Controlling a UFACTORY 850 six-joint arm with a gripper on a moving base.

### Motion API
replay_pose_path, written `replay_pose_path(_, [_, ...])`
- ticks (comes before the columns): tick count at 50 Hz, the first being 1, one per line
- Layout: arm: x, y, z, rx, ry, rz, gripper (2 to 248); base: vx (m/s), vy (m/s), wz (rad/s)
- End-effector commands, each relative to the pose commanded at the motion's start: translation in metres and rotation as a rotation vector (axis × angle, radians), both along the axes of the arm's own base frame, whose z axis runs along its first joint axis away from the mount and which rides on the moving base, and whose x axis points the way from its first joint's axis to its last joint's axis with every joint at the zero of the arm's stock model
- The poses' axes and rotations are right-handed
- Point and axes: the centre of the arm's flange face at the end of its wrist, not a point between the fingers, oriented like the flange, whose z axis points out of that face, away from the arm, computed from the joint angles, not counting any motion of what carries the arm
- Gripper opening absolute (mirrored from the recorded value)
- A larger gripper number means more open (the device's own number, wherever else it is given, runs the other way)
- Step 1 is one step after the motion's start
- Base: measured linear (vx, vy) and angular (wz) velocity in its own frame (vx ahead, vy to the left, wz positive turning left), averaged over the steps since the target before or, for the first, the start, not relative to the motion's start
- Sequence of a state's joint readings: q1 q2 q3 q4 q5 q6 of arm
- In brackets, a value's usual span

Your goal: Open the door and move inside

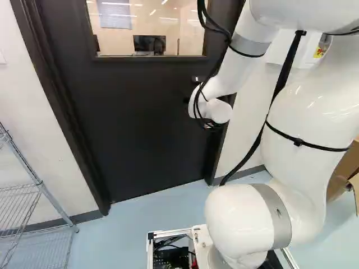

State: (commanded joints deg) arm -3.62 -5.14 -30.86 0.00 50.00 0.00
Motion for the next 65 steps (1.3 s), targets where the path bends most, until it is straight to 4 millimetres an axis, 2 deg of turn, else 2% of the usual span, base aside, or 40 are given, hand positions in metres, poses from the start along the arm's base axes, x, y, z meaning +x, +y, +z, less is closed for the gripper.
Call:
replay_pose_path(25, [0.004,0.000,-0.006,0.011,0.013,-0.018,247,0.000,0.000,0.000])
replay_pose_path(56, [0.056,0.007,-0.011,0.144,-0.006,-0.233,247,0.000,0.000,0.000])
replay_pose_path(65, [0.072,0.013,-0.012,0.159,-0.011,-0.245,247,0.000,0.000,0.000])
